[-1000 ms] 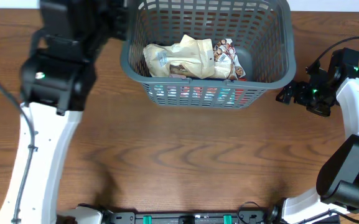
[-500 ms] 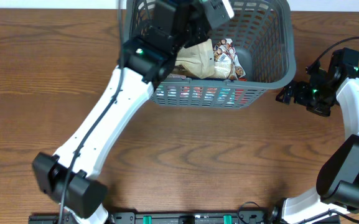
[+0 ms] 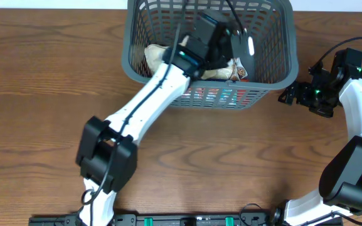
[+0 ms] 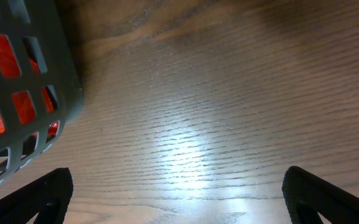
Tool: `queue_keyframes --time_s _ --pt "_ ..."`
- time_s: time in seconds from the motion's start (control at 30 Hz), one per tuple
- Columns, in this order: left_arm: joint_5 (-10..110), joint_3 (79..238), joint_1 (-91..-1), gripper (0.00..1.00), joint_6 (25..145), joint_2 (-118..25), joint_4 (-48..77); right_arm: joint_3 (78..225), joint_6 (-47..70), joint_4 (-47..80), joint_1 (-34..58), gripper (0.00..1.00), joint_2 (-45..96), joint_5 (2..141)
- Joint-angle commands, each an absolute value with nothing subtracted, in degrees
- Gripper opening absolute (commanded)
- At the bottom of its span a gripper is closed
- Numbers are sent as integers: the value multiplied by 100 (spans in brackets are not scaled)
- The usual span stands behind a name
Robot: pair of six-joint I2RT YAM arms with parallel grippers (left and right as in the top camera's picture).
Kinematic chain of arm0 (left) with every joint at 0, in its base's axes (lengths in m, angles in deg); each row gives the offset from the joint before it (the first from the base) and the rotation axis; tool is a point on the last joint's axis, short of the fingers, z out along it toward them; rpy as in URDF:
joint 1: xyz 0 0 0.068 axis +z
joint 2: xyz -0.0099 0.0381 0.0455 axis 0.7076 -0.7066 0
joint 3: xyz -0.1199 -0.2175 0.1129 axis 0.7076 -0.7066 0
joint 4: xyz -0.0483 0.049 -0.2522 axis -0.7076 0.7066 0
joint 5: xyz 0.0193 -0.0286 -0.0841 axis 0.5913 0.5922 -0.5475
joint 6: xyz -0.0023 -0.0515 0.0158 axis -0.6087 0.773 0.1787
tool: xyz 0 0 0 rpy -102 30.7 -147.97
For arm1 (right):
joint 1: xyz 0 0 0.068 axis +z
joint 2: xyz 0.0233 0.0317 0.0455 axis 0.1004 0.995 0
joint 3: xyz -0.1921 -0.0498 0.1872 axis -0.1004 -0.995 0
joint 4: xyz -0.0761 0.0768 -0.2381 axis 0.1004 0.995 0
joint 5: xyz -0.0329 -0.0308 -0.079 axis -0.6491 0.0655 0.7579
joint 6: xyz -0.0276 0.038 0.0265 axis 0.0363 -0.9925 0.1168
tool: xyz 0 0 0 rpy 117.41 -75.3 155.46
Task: Pack container
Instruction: 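Lift the wipes packet and carry it into the basket's right side, then open the left gripper and pull it back from the basket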
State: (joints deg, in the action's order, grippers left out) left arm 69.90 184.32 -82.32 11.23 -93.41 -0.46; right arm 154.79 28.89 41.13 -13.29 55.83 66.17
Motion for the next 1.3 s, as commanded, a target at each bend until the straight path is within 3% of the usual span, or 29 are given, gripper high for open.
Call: queue_keyframes --time_s 0.0,0.07,0.1,0.17,0.3,0.43,0.6,0.7,1.07,1.27 --pt "6885 18484 -8322 6 1068 -9420 -83 15470 2957 4100 -1252 99 5492 6575" --pt "6885 18480 -8324 7 1068 -9470 -78 15470 2957 4100 -1252 99 5492 6575" --pt "6885 18473 -8322 13 1068 -9486 -78 15470 2957 4102 -1252 99 5492 6575" --pt "6887 18473 -8322 39 1068 -9490 -46 15470 2957 4102 -1252 99 5492 6575" --pt "6916 18473 -8322 52 1068 -9490 -37 15470 2957 4098 -1252 99 5492 6575" --pt "6999 18473 -8322 84 1073 -9490 -15 15470 2959 4102 -1252 99 5492 6599" --pt "7930 18476 -8302 89 1285 -9319 -48 15470 2961 4032 -1255 99 5492 6619" --pt "8297 18484 -8151 99 1975 -9057 -81 15508 2959 3831 -1255 99 5483 6619" --pt "8288 18486 -6934 99 3418 -7580 7 17628 2961 4118 -1252 99 5481 7349" --pt "8295 18486 -5887 99 5057 -6902 435 19256 3171 4531 -1252 99 5481 7412"
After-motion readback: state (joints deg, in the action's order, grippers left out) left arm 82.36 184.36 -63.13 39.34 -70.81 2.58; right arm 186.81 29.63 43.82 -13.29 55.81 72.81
